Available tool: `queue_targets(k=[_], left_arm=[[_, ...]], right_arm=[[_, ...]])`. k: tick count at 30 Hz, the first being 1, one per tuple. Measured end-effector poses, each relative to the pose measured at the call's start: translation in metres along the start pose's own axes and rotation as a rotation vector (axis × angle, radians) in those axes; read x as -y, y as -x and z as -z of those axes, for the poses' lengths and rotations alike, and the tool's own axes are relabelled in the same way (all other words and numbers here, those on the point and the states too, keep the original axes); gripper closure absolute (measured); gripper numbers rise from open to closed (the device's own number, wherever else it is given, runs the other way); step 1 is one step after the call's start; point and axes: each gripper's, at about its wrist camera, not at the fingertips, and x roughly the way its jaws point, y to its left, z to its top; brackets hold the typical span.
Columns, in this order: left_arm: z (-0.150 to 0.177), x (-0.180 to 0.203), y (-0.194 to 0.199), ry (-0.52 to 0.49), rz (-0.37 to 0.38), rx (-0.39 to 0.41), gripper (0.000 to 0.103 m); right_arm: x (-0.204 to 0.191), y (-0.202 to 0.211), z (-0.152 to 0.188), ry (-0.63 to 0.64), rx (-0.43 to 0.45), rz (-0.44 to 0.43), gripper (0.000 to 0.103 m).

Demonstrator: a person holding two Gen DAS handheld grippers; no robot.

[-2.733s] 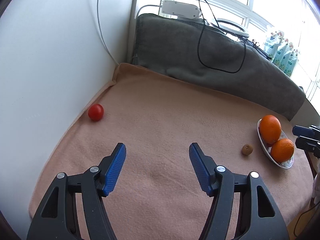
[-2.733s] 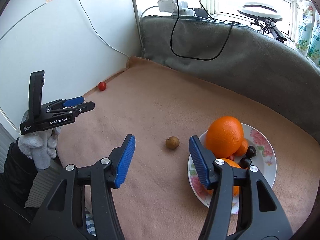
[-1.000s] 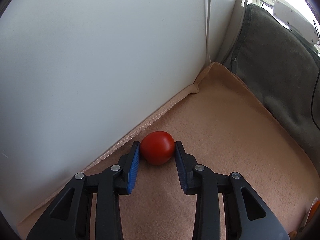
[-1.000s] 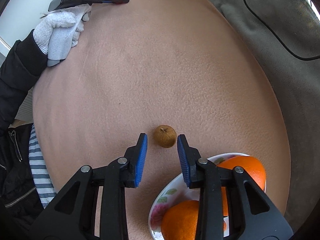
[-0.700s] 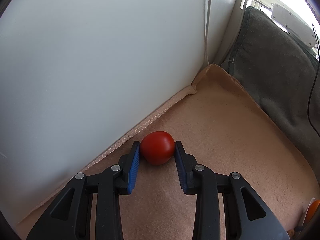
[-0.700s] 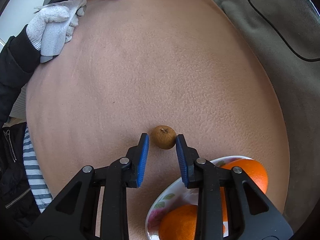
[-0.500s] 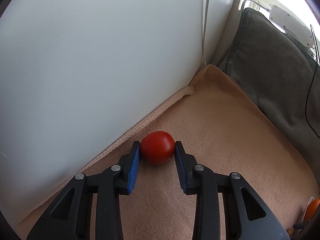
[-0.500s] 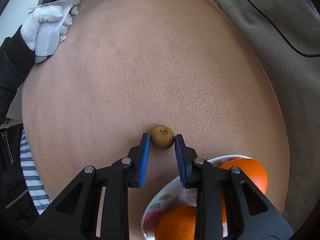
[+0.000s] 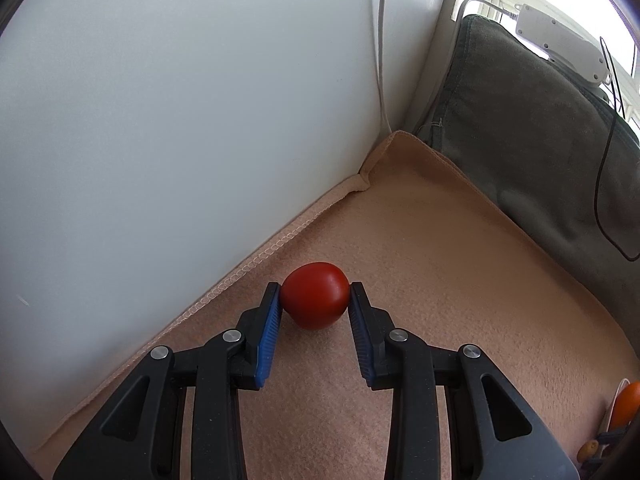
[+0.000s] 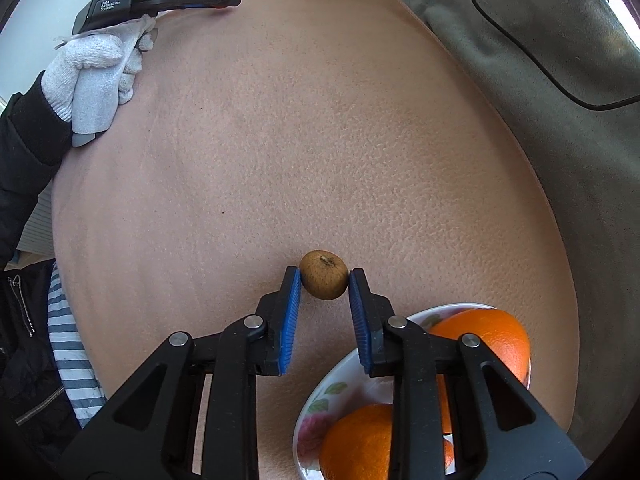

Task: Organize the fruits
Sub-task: 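Close the left tool on the red tomato while the right tool grasps the brown fruit, then carry the tomato with the left tool to the plate while the right tool carries the brown fruit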

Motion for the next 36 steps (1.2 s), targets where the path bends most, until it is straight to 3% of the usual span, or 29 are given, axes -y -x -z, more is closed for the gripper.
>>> queue_targets(k=[11, 17, 29, 36], left_arm=[[0.014, 0.028, 0.037, -0.065, 0.114, 0.007, 0.071], [0.021, 0.058, 0.066, -0.117, 0.232, 0.018, 0.071], [0.04, 0.137, 0.113, -0.255, 0.466, 0.021, 0.071], [0.058, 0.186, 0.136, -0.354, 0.58, 0.01, 0.071]], right_arm=[[0.005, 0.04, 0.016, -0.092, 0.135, -0.023, 0.077], [0.018, 0.071, 0.032, -0.18, 0.232, -0.017, 0.077], [0.065, 0.115, 0.096, -0.429, 0.371, 0.04, 0.077], [0.093, 0.12, 0.138, -0.559, 0.392, 0.081, 0.077]])
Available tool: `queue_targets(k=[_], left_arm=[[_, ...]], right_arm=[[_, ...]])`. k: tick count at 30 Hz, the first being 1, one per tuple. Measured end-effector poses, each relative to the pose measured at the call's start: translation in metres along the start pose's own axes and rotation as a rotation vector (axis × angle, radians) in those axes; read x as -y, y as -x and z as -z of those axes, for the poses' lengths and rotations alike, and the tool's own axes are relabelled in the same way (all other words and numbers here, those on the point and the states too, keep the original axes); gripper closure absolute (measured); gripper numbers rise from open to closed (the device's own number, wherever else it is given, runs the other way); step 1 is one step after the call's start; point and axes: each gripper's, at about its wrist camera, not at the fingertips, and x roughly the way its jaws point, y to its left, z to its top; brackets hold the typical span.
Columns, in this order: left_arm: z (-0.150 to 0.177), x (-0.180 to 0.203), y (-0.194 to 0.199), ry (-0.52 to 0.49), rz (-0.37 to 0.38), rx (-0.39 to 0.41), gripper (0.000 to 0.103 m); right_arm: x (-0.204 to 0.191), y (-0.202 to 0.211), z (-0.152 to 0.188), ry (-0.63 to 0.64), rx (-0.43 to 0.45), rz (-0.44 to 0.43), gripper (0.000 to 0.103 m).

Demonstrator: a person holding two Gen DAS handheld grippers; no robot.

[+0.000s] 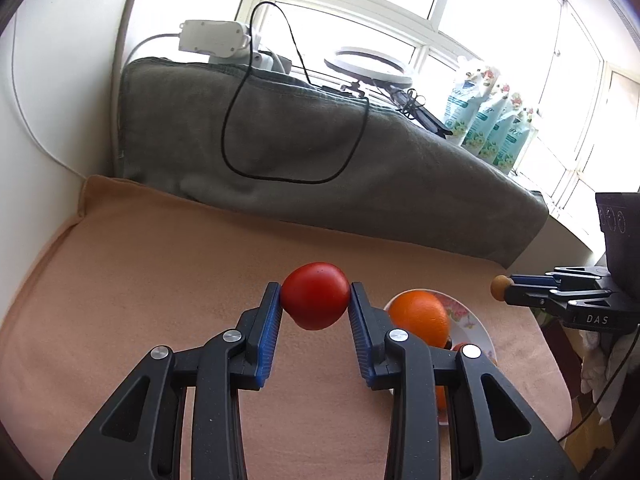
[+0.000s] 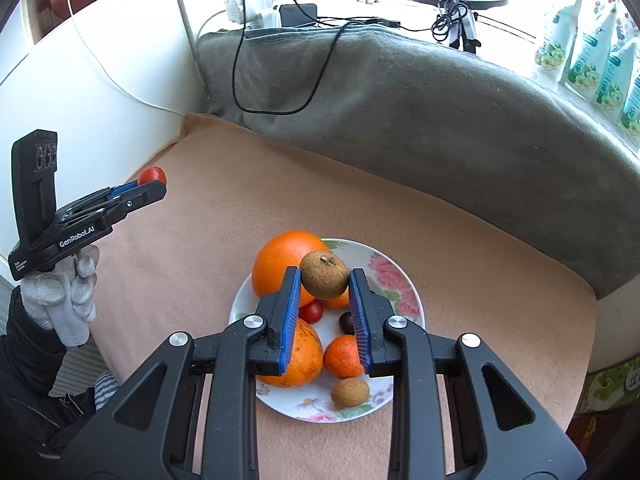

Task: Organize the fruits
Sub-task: 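Carry the tomato with the left tool to the plate while the right tool carries the brown fruit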

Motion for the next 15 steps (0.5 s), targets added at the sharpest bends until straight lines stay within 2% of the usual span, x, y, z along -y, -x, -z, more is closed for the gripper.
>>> queue_targets(k=[8, 15], left_arm=[[0.002, 0.052, -0.009, -0.079, 0.113, -0.028, 0.071], [0.01, 0.089, -0.024, -0.134, 0.177, -0.073, 0.071]], right_arm=[[0.033, -0.006, 0.019, -0.078, -0.02, 0.02, 0.077], [0.057, -0.021, 0.025, -0.134, -0.037, 0.015, 0.077]])
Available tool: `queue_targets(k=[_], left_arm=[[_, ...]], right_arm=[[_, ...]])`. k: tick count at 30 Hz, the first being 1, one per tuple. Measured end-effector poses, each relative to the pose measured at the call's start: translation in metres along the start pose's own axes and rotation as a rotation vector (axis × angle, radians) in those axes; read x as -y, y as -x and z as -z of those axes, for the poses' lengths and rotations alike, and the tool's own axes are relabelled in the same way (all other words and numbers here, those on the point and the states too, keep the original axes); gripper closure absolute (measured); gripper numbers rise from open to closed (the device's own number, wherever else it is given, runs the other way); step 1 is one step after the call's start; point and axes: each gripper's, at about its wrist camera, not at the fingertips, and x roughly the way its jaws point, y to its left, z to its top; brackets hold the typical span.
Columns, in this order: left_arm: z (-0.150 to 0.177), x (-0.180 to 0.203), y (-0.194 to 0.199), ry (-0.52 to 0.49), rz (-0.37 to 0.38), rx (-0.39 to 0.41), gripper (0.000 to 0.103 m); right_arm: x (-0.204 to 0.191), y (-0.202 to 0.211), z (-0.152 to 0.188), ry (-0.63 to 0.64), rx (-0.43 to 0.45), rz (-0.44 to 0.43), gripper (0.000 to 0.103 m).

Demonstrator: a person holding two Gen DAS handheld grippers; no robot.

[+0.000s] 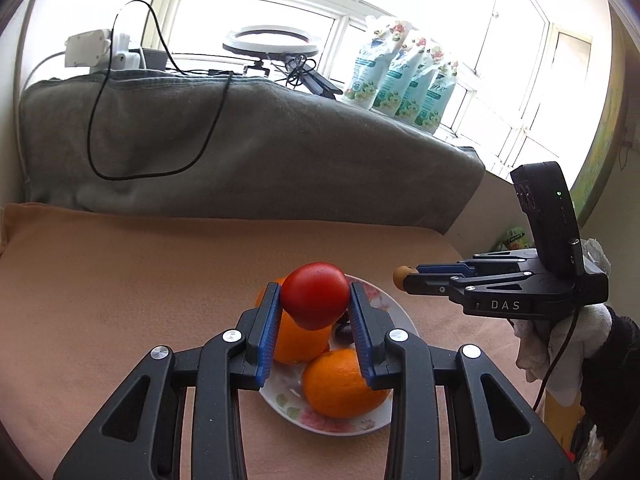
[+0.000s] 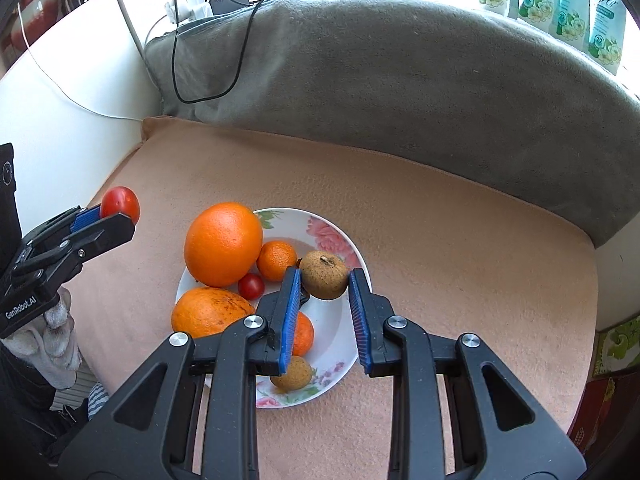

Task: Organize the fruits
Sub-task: 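Carry the tomato with the left tool to the plate while the right tool carries the brown fruit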

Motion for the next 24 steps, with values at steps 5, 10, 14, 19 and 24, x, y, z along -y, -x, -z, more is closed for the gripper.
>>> queue_targets(k=[5, 10, 14, 19, 24], left_arm=[[0.002, 0.02, -0.017, -0.039, 0.032, -0.039, 0.071], [0.004, 0.031, -0.027, -0.062, 0.04, -0.058, 0.071], [0.005, 0.037, -0.032, -0.071, 0.04, -0.071, 0.071], [0.007, 0.042, -0.036, -0.086, 0.037, -0.084, 0.071], [0.008, 0.044, -0.039, -0.095, 0.028, -0.093, 0.071]], right_arm=[[0.007, -0.011, 0.002, -0.016, -0.017, -0.002, 0.077], [0.012, -0.015, 0.003, -0.03, -0.02, -0.012, 0.077], [0.014, -0.015, 0.003, -0.037, -0.019, -0.021, 0.077], [0.016, -0.017, 0.004, -0.04, -0.02, -0.026, 0.077], [0.018, -0.017, 0.005, -0.052, -0.018, -0.037, 0.077]])
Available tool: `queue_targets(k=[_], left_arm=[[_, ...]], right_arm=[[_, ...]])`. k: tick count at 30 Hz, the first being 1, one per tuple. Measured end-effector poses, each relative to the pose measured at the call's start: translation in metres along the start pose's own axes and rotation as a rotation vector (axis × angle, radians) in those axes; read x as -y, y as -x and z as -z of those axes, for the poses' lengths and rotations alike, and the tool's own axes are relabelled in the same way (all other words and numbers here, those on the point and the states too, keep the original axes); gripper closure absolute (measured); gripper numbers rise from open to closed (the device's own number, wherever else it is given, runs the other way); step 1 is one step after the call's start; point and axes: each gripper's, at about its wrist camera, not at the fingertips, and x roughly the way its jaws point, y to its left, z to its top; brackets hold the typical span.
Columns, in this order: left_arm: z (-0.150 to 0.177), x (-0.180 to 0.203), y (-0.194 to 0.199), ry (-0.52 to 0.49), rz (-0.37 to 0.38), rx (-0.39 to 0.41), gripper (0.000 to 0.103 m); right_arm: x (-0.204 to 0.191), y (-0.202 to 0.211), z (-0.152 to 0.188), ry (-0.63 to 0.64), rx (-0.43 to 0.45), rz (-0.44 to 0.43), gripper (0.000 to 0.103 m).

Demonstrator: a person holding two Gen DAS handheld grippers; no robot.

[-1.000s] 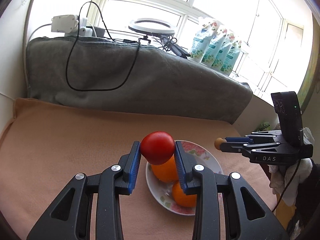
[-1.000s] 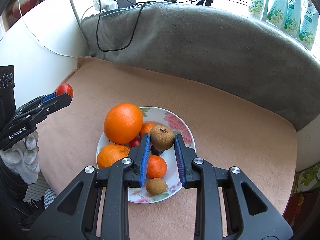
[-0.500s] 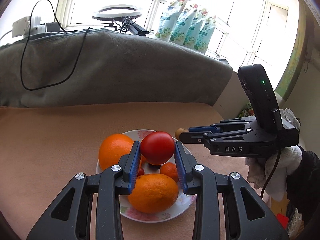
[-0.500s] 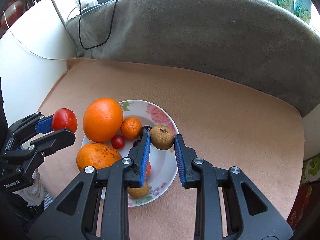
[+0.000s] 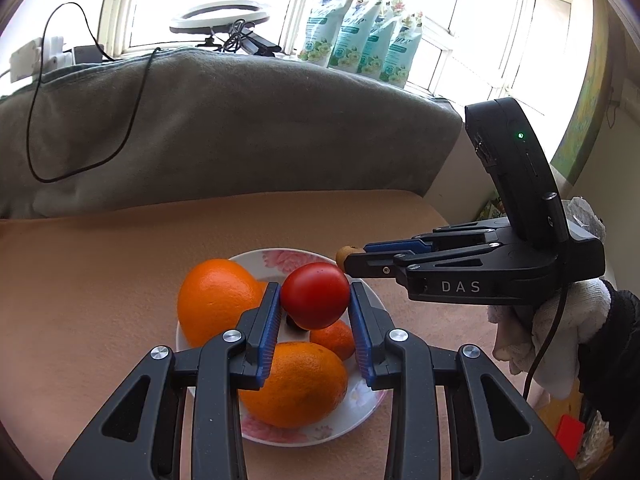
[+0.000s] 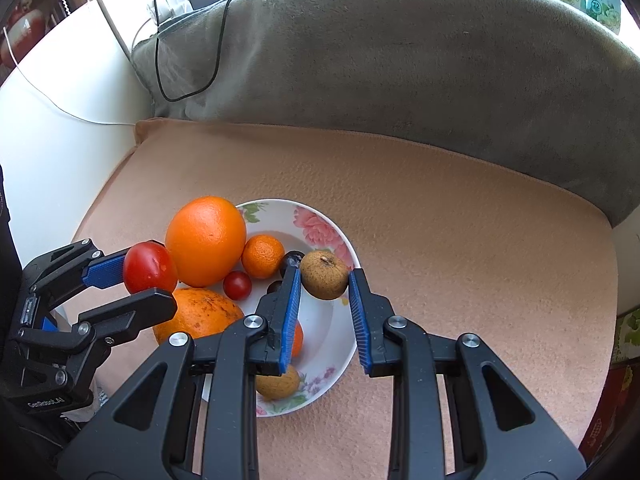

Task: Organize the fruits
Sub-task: 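Carry the tomato with the left tool to the plate while the right tool carries the brown fruit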

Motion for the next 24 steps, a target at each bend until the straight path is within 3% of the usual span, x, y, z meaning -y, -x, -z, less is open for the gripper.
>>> queue_targets(k=[24], left_arm=[[-0.0012, -0.0008, 0.0005, 0.001, -0.005, -0.001, 0.071]], right_arm=[[-0.0069, -0.0016, -0.0061, -0.007, -0.002, -0.036, 0.077]])
